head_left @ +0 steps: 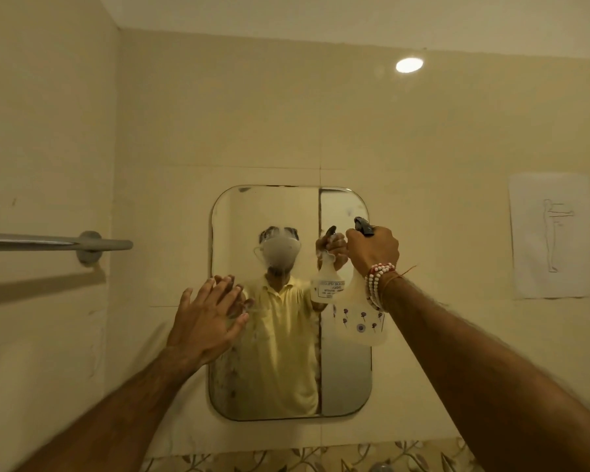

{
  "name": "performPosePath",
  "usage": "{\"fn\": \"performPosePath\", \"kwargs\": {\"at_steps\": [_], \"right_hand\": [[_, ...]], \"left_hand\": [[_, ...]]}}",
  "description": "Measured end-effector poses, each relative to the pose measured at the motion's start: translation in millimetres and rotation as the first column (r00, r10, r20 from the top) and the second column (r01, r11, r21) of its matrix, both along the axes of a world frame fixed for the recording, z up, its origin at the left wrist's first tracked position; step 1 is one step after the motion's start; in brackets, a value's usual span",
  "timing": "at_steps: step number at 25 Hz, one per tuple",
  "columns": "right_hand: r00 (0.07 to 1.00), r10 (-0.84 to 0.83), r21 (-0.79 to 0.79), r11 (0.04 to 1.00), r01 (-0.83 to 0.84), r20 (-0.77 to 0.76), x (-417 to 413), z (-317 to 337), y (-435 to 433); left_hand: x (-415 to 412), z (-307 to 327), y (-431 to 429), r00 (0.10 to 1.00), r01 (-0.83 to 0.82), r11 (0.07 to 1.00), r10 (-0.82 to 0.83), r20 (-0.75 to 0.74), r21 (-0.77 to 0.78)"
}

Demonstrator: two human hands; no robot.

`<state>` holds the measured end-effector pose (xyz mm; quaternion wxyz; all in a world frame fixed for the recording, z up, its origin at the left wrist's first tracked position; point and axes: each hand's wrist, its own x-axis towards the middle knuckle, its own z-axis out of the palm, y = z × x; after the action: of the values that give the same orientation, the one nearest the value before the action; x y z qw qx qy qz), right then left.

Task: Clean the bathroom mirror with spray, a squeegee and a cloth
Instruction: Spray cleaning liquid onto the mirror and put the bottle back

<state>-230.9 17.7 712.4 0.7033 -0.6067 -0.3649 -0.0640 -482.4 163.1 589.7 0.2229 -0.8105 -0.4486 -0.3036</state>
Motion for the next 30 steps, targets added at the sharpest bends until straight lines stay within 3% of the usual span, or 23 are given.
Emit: {"fn": "performPosePath", "kwargs": {"at_steps": [10, 16, 22, 27, 30], "right_hand": [[0.997, 0.001, -0.120, 0.993, 0.008, 0.075, -10.3, 6.4, -6.9], [0.973, 0.221, -0.080, 0.973, -0.216, 0.070, -43.6, -1.0, 6.7], [0.971, 0.211, -0.108, 0.974, -0.199, 0.112, -80.2, -9.2, 21.6], [0.926, 0.364, -0.079, 0.931, -0.357, 0.098, -105.7, -21.5, 32.7], [0.925, 0.364, -0.113, 0.929, -0.352, 0.109, -115.6, -41.3, 41.0]], "left_hand": [[-9.6, 3.2, -3.3, 0.999, -0.034, 0.999, 0.034, 0.019, 0.002], [-20.1, -1.2, -3.4, 0.999, -0.045, 0.999, 0.045, 0.031, 0.003], [-34.8, -2.4, 0.9, 0.998, -0.035, 0.999, 0.035, 0.051, -0.004], [-42.6, -4.1, 6.8, 0.997, -0.042, 0.999, 0.041, 0.068, 0.009], [-41.7, -8.1, 5.9, 0.997, -0.027, 1.000, 0.026, 0.069, 0.012]]}}
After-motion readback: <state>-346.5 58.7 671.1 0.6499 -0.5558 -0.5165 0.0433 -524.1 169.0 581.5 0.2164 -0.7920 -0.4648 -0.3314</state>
